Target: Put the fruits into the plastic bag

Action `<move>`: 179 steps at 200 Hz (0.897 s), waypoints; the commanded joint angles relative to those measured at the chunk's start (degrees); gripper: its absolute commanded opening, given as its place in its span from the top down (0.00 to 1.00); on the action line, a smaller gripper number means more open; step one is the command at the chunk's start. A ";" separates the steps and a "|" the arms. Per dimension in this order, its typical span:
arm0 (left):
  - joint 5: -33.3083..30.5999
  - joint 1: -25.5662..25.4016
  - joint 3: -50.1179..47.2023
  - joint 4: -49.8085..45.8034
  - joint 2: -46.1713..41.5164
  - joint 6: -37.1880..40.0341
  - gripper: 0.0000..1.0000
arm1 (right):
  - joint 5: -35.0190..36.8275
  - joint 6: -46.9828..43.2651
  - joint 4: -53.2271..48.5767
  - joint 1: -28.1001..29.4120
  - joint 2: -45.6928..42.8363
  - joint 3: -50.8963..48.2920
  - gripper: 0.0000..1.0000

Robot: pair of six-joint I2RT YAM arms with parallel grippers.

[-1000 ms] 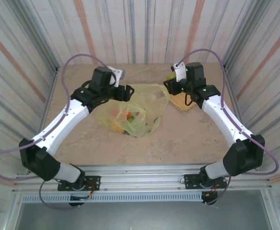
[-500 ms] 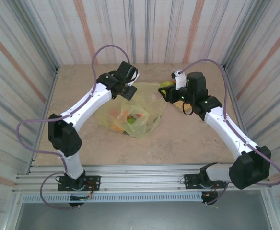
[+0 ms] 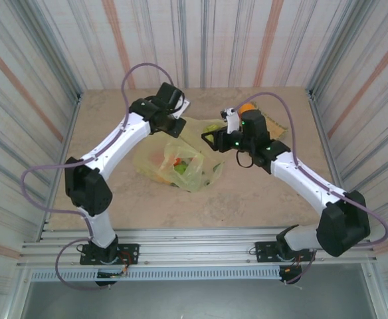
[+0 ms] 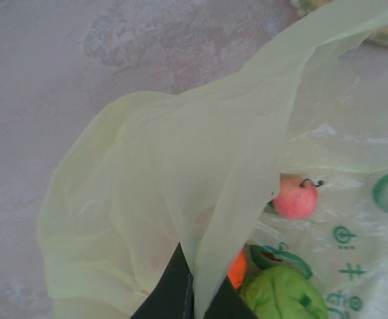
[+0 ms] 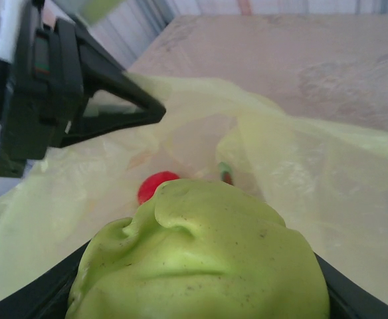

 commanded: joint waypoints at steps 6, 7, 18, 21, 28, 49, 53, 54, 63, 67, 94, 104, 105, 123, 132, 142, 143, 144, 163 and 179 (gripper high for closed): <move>15.91 3.92 -5.84 5.18 -8.36 -7.37 1.00 | 3.00 6.31 7.18 4.36 3.20 -1.81 0.65; 16.34 4.02 -6.11 5.35 -8.60 -7.59 1.00 | 3.00 6.31 7.18 4.36 3.20 -1.81 0.65; 19.98 5.36 -8.68 7.50 -10.55 -9.66 1.00 | 4.78 6.88 8.61 6.13 4.38 -2.19 0.66; 20.88 5.72 -9.23 8.08 -11.15 -10.08 1.00 | 5.37 7.06 8.84 6.64 4.68 -2.20 0.66; 22.40 6.36 -10.63 9.11 -12.20 -10.90 1.00 | 6.79 7.16 9.29 7.48 5.51 -2.21 0.66; 24.43 7.60 -13.82 11.38 -14.66 -11.93 1.00 | 10.38 7.17 10.94 9.78 8.05 -2.19 0.66; 24.70 7.72 -14.26 11.64 -15.00 -11.95 1.00 | 11.08 7.25 11.36 10.06 8.73 -2.18 0.66; 24.74 7.73 -14.36 11.75 -15.05 -11.95 1.00 | 11.22 7.30 11.46 10.10 8.85 -2.18 0.66; 25.10 7.90 -15.26 12.39 -15.72 -11.93 1.00 | 12.26 7.80 12.15 10.53 9.90 -2.04 0.66; 25.27 7.97 -15.55 12.63 -15.94 -11.94 1.00 | 12.77 8.10 12.69 10.67 10.63 -1.94 0.66; 26.62 8.17 -17.38 14.24 -16.89 -12.34 1.00 | 16.60 7.98 13.84 12.97 14.86 0.23 0.66; 27.10 8.26 -18.00 14.81 -17.10 -12.46 1.00 | 19.16 8.17 13.75 13.73 16.51 1.16 0.66; 27.12 8.26 -18.07 14.87 -17.15 -12.47 1.00 | 19.35 8.20 13.80 13.83 16.69 1.25 0.66; 27.58 8.44 -19.32 16.07 -17.51 -12.81 1.00 | 23.49 9.10 14.30 14.32 19.43 2.47 0.66; 27.62 8.52 -19.86 16.50 -17.72 -12.75 1.00 | 25.32 9.03 15.07 14.52 20.76 2.94 0.66; 27.44 8.53 -20.34 16.93 -17.72 -12.59 1.00 | 27.10 8.74 16.25 14.79 22.30 3.42 0.66; 27.47 8.52 -20.39 16.90 -17.72 -12.58 1.00 | 27.32 8.71 16.41 14.80 22.45 3.52 0.66; 27.49 8.52 -20.46 16.93 -17.73 -12.53 1.00 | 27.43 8.60 16.53 14.84 22.65 3.61 0.66; 27.55 8.69 -20.70 17.08 -17.39 -12.30 1.00 | 30.33 7.88 18.31 15.09 25.82 5.37 0.66; 27.94 8.87 -21.01 17.16 -17.35 -12.30 1.00 | 32.44 7.80 20.20 15.02 28.53 6.65 0.65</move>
